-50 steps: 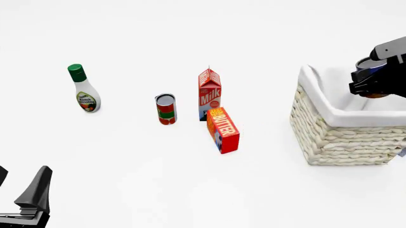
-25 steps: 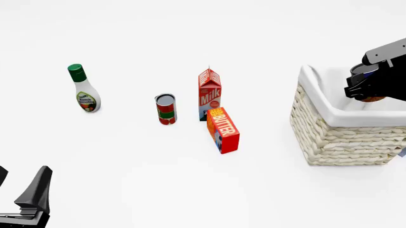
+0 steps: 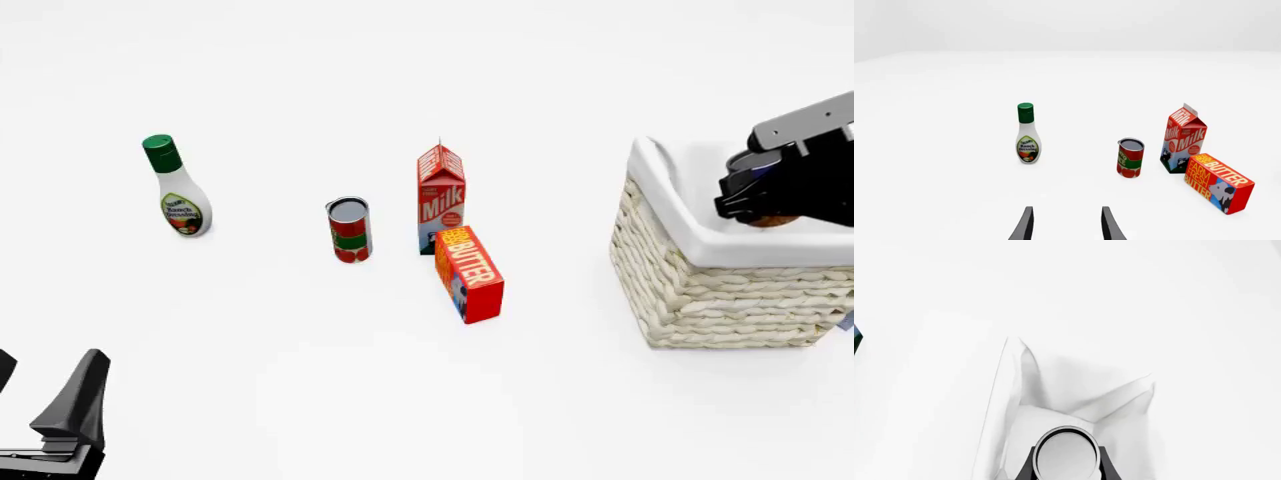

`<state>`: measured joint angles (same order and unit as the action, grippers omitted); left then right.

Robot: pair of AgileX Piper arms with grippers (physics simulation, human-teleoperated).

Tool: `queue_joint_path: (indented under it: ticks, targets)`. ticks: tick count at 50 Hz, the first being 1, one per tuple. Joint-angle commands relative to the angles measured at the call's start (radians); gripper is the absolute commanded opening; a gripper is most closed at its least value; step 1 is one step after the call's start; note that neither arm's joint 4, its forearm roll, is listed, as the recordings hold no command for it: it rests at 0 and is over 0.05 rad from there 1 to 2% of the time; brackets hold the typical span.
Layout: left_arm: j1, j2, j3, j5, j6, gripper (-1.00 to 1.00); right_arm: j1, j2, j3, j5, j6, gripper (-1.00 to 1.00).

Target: Pick the alphabet soup and place it in the basket.

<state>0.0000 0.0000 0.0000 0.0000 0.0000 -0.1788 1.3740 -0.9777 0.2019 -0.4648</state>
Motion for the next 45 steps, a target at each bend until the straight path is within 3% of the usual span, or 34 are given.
queue_joint_path:
  ticks: [1,45]
  targets:
    - [0.000,0.000,0.000,0.000,0.000,1.00,-0.003,0.012,0.000,-0.015,0.021,-1.00]
    - [0.000,0.000,0.000,0.000,0.000,1.00,-0.015,0.093,-0.029,-0.048,0.017,-1.00]
